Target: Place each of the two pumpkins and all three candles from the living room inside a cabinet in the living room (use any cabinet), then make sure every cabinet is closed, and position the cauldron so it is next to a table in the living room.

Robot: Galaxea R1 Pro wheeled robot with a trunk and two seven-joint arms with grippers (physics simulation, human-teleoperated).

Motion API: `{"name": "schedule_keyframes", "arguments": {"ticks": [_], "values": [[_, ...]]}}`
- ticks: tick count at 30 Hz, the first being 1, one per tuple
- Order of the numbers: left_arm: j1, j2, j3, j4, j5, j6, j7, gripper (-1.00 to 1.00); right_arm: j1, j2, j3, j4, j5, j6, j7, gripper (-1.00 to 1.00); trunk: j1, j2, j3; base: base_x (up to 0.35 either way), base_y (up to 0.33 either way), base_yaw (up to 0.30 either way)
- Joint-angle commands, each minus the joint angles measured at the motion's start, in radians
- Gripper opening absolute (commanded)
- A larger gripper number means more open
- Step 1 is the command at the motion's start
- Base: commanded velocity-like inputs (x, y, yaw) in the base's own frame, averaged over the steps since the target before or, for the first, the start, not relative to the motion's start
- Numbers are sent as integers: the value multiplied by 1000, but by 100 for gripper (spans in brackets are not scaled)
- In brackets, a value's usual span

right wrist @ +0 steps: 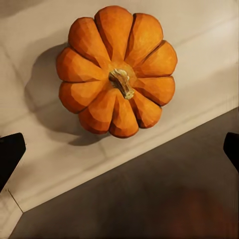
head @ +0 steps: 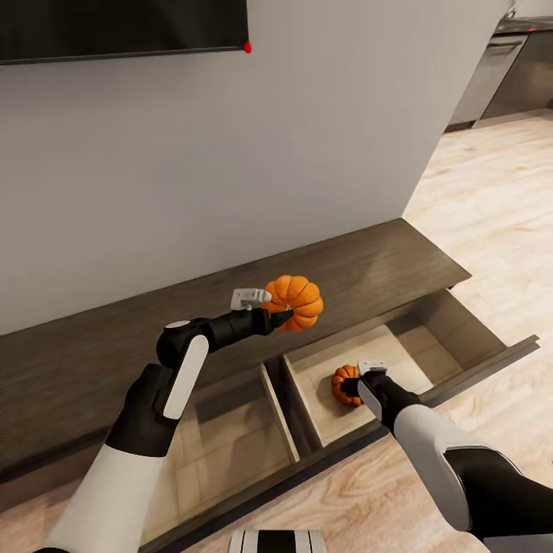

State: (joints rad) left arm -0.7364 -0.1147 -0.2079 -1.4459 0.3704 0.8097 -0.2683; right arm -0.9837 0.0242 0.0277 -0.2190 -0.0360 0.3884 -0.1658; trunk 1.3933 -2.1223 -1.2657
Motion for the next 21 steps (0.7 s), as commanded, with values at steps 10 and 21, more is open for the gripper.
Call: {"name": "schedule_keyframes", "arguments": {"ticks": [10, 21], "values": [[0, 0, 2, 3, -4, 5, 0, -100, 0, 6, 3, -2, -4, 6, -3, 100, -39, 70, 37, 0, 0, 0], [0, 0, 6, 22, -4, 5, 1, -100, 0, 6, 3, -2, -4, 6, 1, 100, -81, 147, 88, 0, 0, 0]]}}
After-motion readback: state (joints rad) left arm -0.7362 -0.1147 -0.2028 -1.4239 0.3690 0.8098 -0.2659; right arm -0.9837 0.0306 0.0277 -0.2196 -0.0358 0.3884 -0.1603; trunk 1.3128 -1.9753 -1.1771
